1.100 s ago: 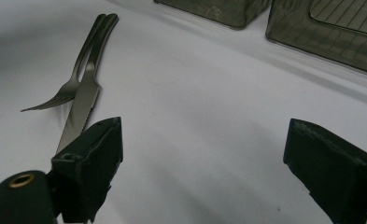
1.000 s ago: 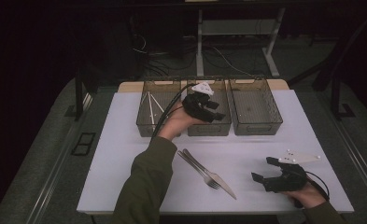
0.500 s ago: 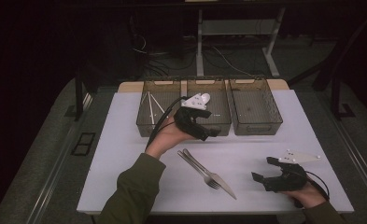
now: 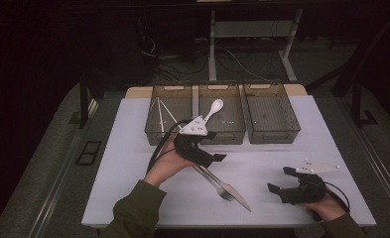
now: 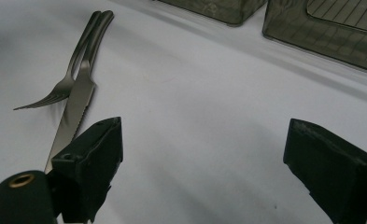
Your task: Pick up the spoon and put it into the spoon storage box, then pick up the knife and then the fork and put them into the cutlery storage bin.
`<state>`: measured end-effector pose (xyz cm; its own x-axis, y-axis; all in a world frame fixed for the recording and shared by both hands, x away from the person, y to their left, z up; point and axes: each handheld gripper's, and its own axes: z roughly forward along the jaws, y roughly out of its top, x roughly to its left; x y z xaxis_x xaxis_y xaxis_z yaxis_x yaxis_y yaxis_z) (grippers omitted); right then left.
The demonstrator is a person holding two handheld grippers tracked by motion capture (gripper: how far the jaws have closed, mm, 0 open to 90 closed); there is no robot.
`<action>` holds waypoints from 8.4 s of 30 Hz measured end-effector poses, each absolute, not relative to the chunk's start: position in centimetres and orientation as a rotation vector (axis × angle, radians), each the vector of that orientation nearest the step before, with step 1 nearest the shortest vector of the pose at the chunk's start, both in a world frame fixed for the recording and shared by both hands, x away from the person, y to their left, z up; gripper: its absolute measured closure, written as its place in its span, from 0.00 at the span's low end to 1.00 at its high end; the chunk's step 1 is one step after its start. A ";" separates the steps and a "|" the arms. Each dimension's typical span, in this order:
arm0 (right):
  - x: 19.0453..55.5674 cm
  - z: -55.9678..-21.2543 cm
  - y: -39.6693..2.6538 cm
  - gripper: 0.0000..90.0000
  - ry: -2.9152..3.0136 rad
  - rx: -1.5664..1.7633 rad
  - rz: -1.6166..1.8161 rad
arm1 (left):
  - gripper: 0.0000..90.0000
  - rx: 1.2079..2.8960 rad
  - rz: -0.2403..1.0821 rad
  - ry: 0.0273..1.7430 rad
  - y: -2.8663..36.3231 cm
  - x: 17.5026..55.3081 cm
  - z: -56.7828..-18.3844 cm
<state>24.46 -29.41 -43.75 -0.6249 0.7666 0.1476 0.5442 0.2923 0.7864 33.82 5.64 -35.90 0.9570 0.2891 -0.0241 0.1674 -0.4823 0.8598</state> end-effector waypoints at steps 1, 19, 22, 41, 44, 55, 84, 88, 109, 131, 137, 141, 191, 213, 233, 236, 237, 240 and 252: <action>24.5 -43.8 -29.4 0.13 2.305 1.196 1.243 | 0.22 2.086 0.152 0.324 5.8 33.6 -36.0; 24.5 -43.8 -29.4 0.13 2.312 1.188 1.239 | 0.64 2.160 0.193 0.428 9.8 32.2 -40.0; 24.5 -43.8 -29.4 0.13 2.307 1.197 1.241 | 0.77 2.187 0.204 0.433 9.8 32.8 -40.8; 24.5 -43.8 -29.4 0.13 2.306 1.199 1.237 | 0.97 2.349 0.160 0.367 8.0 34.0 -44.1; 24.6 -43.8 -29.4 0.13 2.305 1.200 1.237 | 0.99 2.345 0.161 0.355 7.8 33.8 -44.1; 24.5 -43.8 -29.5 0.13 2.301 1.202 1.238 | 0.99 2.348 0.128 0.300 7.5 33.5 -44.3; 24.5 -43.8 -29.5 0.13 2.298 1.202 1.243 | 1.00 2.391 0.049 0.221 6.3 32.4 -44.3; 24.5 -43.8 -29.5 0.13 2.303 1.200 1.238 | 1.00 2.397 0.081 0.258 7.4 33.1 -44.3; 24.5 -43.8 -29.6 0.13 2.298 1.204 1.241 | 0.99 2.426 0.016 0.287 11.2 30.7 -44.1; 24.5 -43.8 -29.5 0.13 2.296 1.209 1.237 | 0.90 2.359 0.023 0.336 12.0 27.2 -43.1; 24.6 -43.8 -29.5 0.13 2.299 1.209 1.233 | 0.79 2.358 0.048 0.315 9.7 26.5 -43.2; 24.6 -43.8 -29.5 0.13 2.300 1.211 1.230 | 0.79 2.341 0.063 0.299 8.9 26.7 -43.6; 26.5 -40.2 -26.6 0.22 2.357 1.204 1.491 | 0.94 2.197 0.224 0.435 6.7 28.0 -40.7; 31.2 -38.8 -21.6 0.76 2.305 1.260 1.702 | 0.95 2.084 0.367 0.480 3.0 28.6 -39.2; 33.0 -36.3 -22.6 0.97 2.181 1.210 1.769 | 0.60 2.014 0.322 0.518 6.0 29.0 -39.4; 33.8 -35.4 -24.0 0.97 2.154 1.220 1.756 | 0.54 2.026 0.309 0.514 7.5 28.8 -39.6; 34.1 -35.0 -24.4 0.97 2.148 1.223 1.748 | 0.52 2.022 0.315 0.514 8.0 28.6 -39.7; 34.9 -34.0 -25.8 0.97 2.125 1.226 1.724 | 0.47 2.024 0.302 0.534 9.3 28.6 -40.0; 38.9 -30.7 -32.0 0.97 1.991 1.308 1.627 | 0.35 2.046 0.243 0.574 13.3 27.7 -41.3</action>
